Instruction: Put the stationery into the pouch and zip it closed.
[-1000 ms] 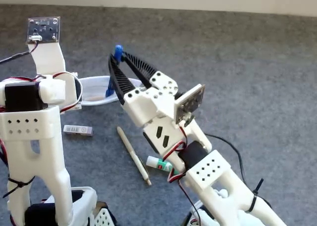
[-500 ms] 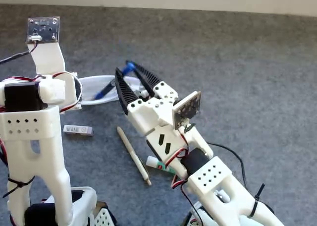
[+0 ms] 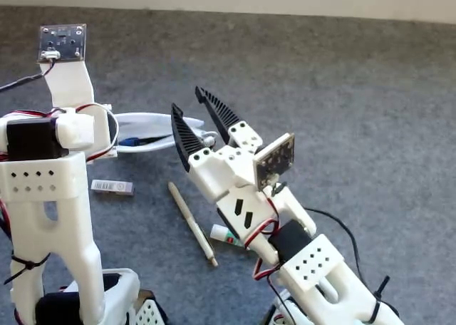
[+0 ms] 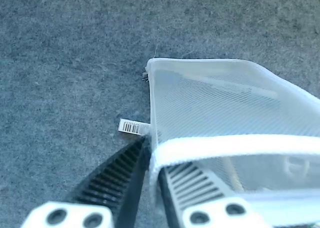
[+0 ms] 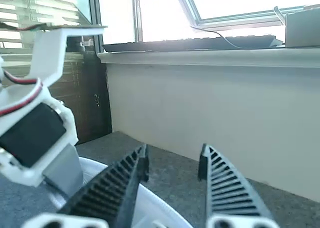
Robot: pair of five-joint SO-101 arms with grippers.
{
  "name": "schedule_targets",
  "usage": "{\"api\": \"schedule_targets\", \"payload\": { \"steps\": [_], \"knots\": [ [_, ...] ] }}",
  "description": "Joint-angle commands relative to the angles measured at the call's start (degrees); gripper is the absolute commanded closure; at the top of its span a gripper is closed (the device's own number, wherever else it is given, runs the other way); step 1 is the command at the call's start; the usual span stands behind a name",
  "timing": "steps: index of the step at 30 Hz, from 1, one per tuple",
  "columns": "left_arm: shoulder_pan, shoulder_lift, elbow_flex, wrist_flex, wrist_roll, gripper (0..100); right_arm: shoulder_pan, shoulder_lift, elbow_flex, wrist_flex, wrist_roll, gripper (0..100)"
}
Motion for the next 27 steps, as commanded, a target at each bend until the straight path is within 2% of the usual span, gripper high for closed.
{"api": "schedule_targets", "payload": {
  "steps": [1, 7, 15, 19, 27],
  "knots": [
    [0.57, -1.71, -0.22, 0.09, -0.44, 99, 0.22, -2.07, -0.75, 0.48, -0.35, 84.3],
    [-0.04, -2.07, -0.31, 0.09, -0.44, 99, -3.12, -2.07, -0.84, 7.69, -0.35, 84.3],
    [-8.84, -2.24, -0.84, -0.18, -0.26, 99, -2.95, -1.71, -6.73, 18.42, -0.35, 84.3],
    [-9.19, -2.33, -2.24, 0.0, -0.18, 99, -3.03, -1.71, -6.99, 19.65, -0.35, 84.3],
    [-17.89, -2.33, -9.19, 0.18, 1.49, 99, -2.24, -1.54, -6.73, 19.74, -0.35, 84.3]
  ]
}}
